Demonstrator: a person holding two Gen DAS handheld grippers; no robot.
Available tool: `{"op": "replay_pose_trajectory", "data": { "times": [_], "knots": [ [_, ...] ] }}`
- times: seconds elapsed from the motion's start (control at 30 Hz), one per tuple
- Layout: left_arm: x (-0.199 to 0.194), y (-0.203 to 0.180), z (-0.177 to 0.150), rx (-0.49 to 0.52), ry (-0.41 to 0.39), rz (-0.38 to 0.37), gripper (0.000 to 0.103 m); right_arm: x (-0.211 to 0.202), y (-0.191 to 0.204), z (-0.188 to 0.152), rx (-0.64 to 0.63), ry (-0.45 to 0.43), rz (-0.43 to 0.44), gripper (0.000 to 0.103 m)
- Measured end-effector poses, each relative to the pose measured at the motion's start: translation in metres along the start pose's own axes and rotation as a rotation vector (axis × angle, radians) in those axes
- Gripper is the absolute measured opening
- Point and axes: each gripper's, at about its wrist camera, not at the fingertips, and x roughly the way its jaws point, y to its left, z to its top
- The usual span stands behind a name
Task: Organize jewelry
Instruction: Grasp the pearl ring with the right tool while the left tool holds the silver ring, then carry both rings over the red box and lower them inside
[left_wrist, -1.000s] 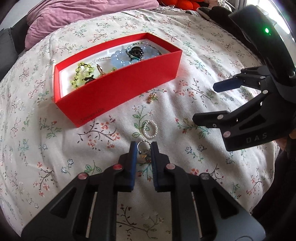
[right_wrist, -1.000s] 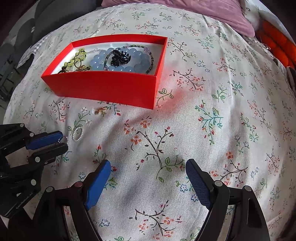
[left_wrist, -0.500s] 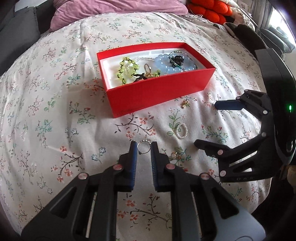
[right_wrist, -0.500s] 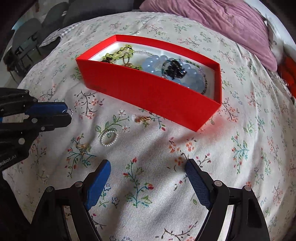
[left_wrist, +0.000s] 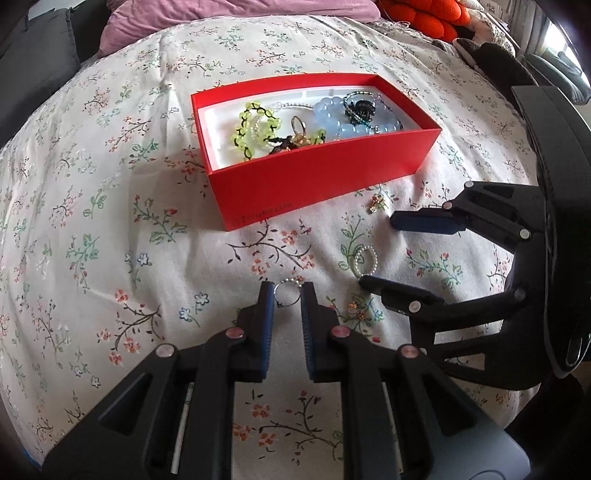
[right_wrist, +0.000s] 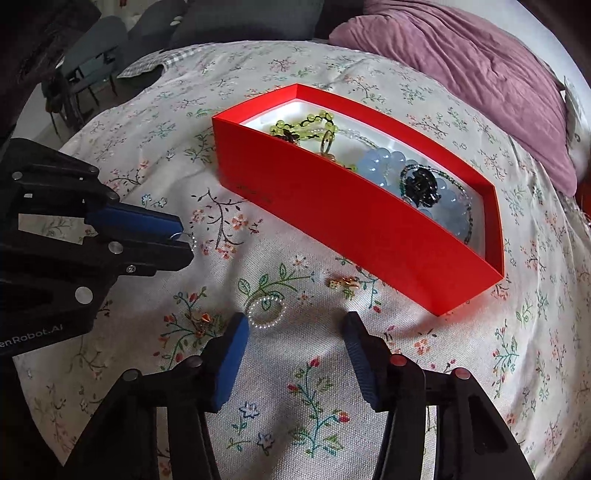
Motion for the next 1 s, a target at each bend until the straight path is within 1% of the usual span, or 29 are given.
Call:
{"op": "replay_pose_trajectory", "data": {
  "times": [0.17, 0.23, 0.33, 0.53, 0.63, 1.0],
  "knots": [
    [0.002, 0.006, -0.001, -0.025, 0.013, 0.013, 0.016, 0.003, 0.009, 0.007, -0.010, 0.000, 0.026, 0.037],
    [0.002, 0.006, -0.001, -0.025, 0.013, 0.020, 0.016, 0.003, 0.010, 0.008, -0.018, 0.001, 0.038, 0.028],
    [0.002, 0.006, -0.001, -0.031, 0.011, 0.021, 0.016, 0.006, 0.004, 0.010, -0.027, 0.005, 0.057, 0.020],
    [0.001, 0.003, 0.001, -0.024, 0.007, 0.019, 0.016, 0.006, 0.007, 0.012, -0.035, 0.006, 0.082, 0.007],
    [0.002, 0.003, 0.002, -0.024, 0.008, 0.021, 0.016, 0.005, 0.008, 0.011, -0.029, 0.006, 0.086, 0.003],
    [-0.004, 0.009, 0.002, -0.039, -0.009, 0.019, 0.016, 0.001, 0.004, 0.011, 0.002, 0.001, 0.091, 0.003]
  ]
}}
